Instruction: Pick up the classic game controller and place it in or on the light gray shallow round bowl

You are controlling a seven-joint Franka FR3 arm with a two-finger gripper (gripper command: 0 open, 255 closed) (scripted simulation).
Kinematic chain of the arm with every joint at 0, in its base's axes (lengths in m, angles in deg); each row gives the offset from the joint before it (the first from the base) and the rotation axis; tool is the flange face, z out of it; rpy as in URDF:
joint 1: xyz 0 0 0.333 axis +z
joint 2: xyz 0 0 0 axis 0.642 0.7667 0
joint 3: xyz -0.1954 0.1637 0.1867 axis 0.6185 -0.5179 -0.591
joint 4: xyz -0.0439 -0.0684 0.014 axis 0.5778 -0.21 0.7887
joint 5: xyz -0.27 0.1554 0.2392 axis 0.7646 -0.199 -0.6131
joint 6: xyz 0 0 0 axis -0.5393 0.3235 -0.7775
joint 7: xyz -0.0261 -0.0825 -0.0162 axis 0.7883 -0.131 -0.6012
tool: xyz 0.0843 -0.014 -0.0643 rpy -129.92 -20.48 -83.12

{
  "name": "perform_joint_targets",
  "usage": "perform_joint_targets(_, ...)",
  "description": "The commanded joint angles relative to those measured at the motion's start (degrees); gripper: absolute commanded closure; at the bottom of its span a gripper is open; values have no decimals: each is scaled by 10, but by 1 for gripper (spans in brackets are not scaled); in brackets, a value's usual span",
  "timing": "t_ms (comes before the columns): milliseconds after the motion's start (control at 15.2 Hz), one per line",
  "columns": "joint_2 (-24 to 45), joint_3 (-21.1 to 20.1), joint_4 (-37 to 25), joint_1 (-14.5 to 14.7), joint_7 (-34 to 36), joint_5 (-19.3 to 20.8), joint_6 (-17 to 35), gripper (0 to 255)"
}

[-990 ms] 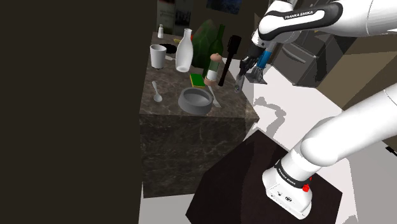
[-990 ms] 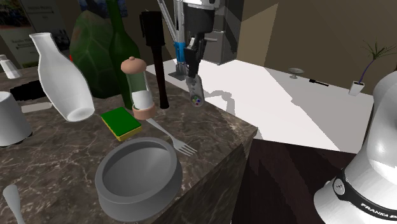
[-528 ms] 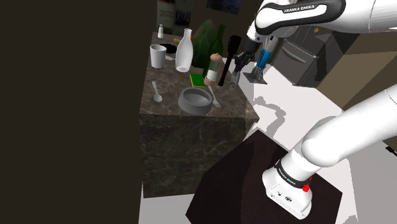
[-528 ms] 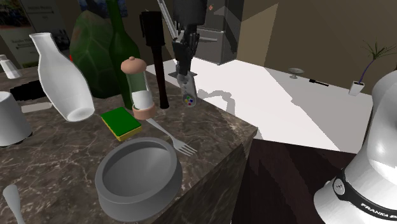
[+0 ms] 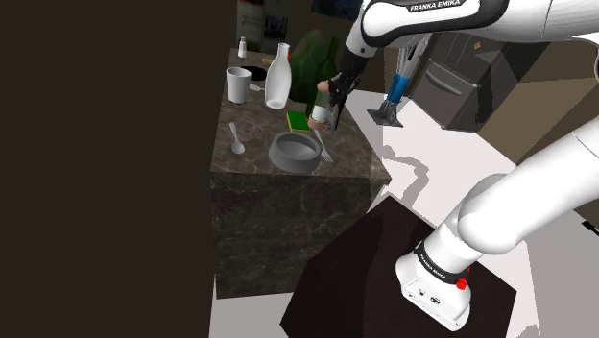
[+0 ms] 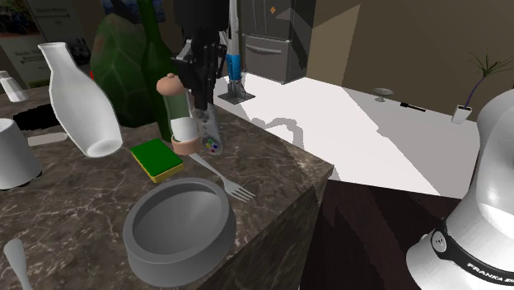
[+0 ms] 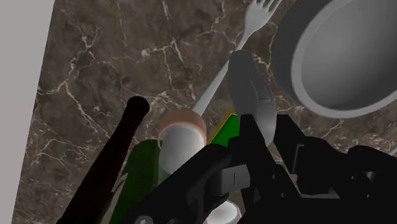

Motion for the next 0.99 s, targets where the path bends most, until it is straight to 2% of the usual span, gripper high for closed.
perform_joint_targets(0,18,-16,-21,11,27,-2,-3,255)
perform_joint_targets(198,43,-39,-53,27,66,-2,-9,255)
perform_joint_targets(264,38,-32,-38,22,53,-2,0,255)
perform_joint_targets(330,38,-32,-38,22,53,-2,0,0)
perform_joint_targets(594,80,-58,-10,6,320,41,68,0)
perform_joint_targets(924,153,-65,-5,-2,654,98,117,0)
